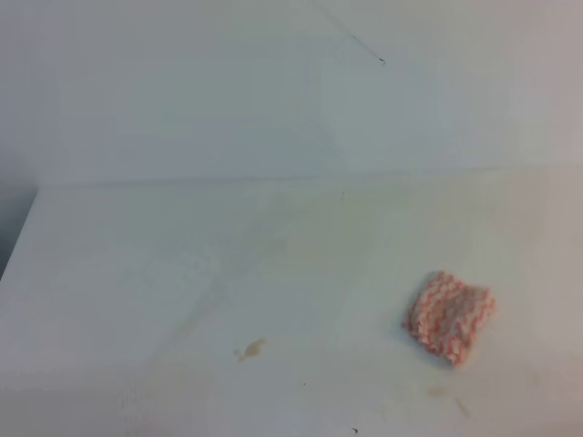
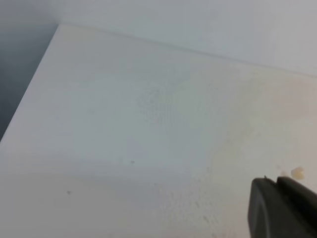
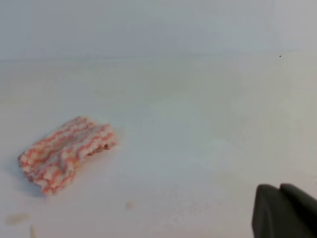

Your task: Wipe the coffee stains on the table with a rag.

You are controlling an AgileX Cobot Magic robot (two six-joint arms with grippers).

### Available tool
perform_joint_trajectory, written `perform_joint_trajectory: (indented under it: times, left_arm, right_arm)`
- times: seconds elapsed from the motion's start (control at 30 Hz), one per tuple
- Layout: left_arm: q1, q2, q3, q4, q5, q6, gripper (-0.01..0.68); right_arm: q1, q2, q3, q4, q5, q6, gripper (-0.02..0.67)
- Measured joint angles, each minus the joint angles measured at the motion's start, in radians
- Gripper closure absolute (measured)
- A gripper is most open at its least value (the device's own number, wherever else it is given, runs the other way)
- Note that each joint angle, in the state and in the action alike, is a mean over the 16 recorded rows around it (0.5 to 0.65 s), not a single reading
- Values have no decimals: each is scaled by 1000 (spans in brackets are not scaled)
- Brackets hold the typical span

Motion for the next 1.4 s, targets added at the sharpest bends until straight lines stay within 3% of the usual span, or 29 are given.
perform_joint_trajectory:
  times: [1.4]
  left_arm:
    - [0,0,0,0,0,0,672]
  right_arm:
    - [0,1,0,0,-1,2,651]
